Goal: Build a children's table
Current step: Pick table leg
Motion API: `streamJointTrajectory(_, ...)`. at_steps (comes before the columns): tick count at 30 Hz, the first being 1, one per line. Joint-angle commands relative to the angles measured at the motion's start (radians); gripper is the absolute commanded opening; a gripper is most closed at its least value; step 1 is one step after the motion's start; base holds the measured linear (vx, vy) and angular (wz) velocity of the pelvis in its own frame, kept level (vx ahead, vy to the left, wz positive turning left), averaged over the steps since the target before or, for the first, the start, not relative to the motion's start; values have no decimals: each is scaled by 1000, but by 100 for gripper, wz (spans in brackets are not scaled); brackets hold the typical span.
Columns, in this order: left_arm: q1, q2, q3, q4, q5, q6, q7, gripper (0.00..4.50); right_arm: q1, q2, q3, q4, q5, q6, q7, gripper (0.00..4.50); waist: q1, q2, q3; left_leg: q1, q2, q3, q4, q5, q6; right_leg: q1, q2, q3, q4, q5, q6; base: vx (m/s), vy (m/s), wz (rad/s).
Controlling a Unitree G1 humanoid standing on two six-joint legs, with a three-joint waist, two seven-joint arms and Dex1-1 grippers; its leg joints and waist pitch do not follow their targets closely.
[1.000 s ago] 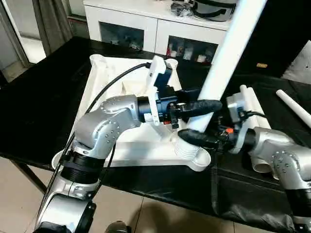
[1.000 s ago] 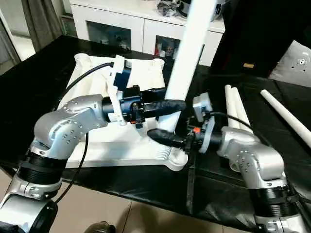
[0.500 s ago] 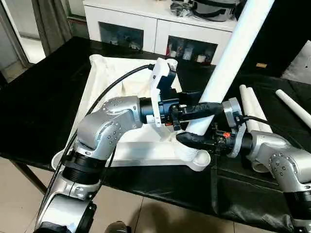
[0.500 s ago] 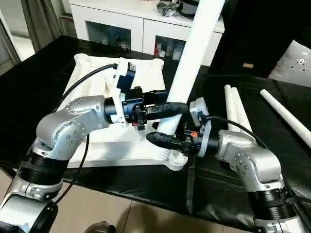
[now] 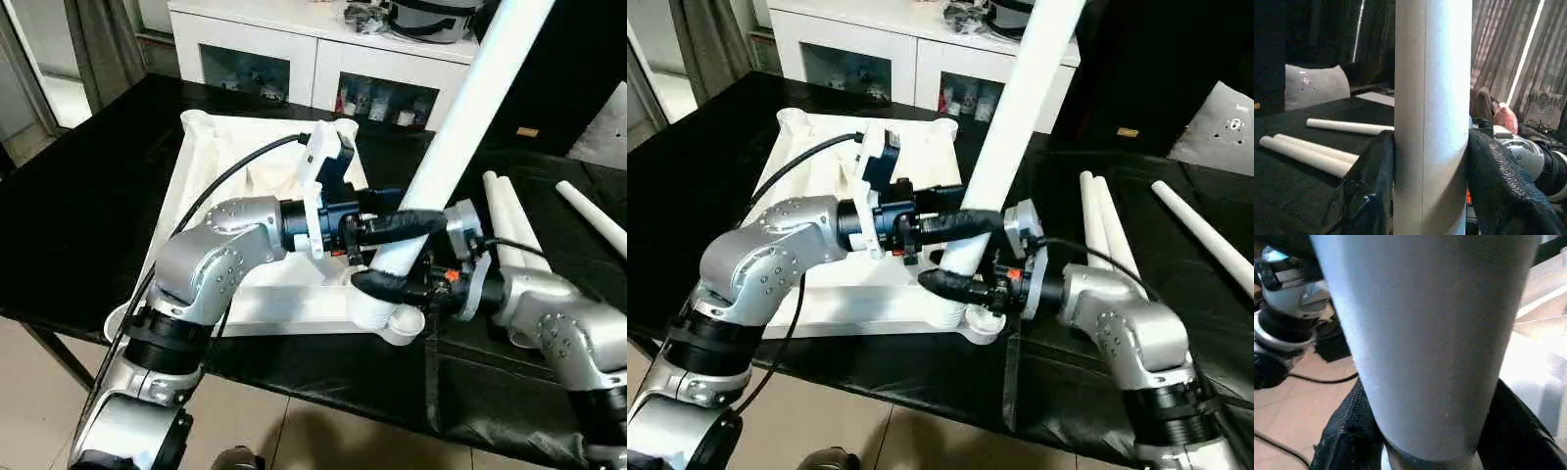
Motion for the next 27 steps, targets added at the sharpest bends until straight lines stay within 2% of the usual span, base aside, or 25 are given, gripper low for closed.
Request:
streamJointTrajectory(1,5,-4,-36,-51,1,12,-12,253,-9,0,-21,18,-18,2,-59,198,1,-1,-69,39,59,-19,-67,-144,7,26,-81,26,-71,56,-248,0,0,0)
streamJointTrajectory(3,8,-19,-34,-66,-25,25,-17,288,-10,15,-20,12,-17,13,-82,196,1,0,-69,41,60,-20,-68,-153,2,27,-81,26,-72,43,-244,0,0,0)
streamJointTrajectory(10,8,-116,-7,-95,-116,52,21,343,-5,51,11,19,-46,-4,-112,195,2,1,-68,40,59,-19,-69,-169,-8,27,-82,27,-74,41,-246,0,0,0)
streamJointTrajectory(11,8,-160,17,-93,-157,68,47,343,-3,61,12,24,-52,-5,-124,195,2,0,-67,40,59,-18,-69,-177,-9,26,-82,27,-75,32,-246,0,0,0)
streamJointTrajectory(13,6,-187,35,-88,-183,78,66,346,-3,66,10,27,-54,-6,-133,194,3,-2,-67,39,59,-19,-68,-180,-10,28,-84,27,-77,26,-249,0,0,0)
streamJointTrajectory(14,6,-213,54,-85,-208,86,84,346,-2,68,9,30,-55,-8,-139,194,3,4,-67,37,59,-21,-69,-175,-10,29,-83,28,-76,28,-244,0,0,0)
streamJointTrajectory(16,6,-225,64,-82,-217,88,94,346,-1,69,8,30,-57,-12,-144,194,1,0,-67,38,59,-20,-68,-173,-6,29,-82,28,-77,42,-243,0,0,0)
streamJointTrajectory(18,3,-231,78,-67,-188,68,112,346,6,77,-12,30,-56,-34,-160,194,0,-9,-67,37,58,-18,-67,-167,2,30,-80,29,-79,40,-237,0,0,0)
streamJointTrajectory(19,3,-231,78,-67,-188,68,112,346,6,77,-12,30,-56,-34,-160,194,0,-5,-67,37,58,-19,-68,-161,5,29,-81,29,-79,34,-231,0,0,0)
streamJointTrajectory(20,5,-219,85,-47,-132,26,134,346,14,82,-38,25,-51,-48,-184,194,0,-4,-67,38,58,-20,-68,-161,6,29,-81,28,-79,30,-228,0,0,0)
streamJointTrajectory(22,14,-200,86,-32,-56,-32,171,346,23,88,-58,20,-66,-70,-224,194,-1,-5,-66,39,60,-20,-70,-163,4,26,-80,29,-83,10,-211,0,0,0)
streamJointTrajectory(23,14,-199,86,-31,-51,-36,173,346,23,89,-59,20,-67,-72,-226,194,-1,-4,-66,39,61,-20,-71,-166,-1,26,-81,30,-84,6,-206,0,0,0)
streamJointTrajectory(24,19,-186,88,-18,-5,-57,212,346,28,103,-84,18,-79,-85,-277,194,0,-6,-66,40,62,-21,-72,-168,-6,24,-81,29,-83,1,-200,0,0,0)
streamJointTrajectory(25,38,-160,93,-1,68,-100,273,346,39,114,-117,-1,-81,-70,-339,193,-2,2,-66,39,60,-23,-73,-169,-12,24,-80,29,-81,0,-198,0,0,0)
streamJointTrajectory(26,38,-160,93,-1,68,-100,273,346,39,114,-117,-1,-81,-70,-339,192,-5,-3,-67,40,61,-23,-74,-179,-20,26,-79,29,-82,3,-186,0,0,0)
streamJointTrajectory(27,50,-153,103,-1,76,-104,288,346,48,114,-125,-16,-81,-61,-355,191,-5,-5,-68,39,60,-23,-74,-176,-21,29,-80,28,-82,5,-184,0,0,0)
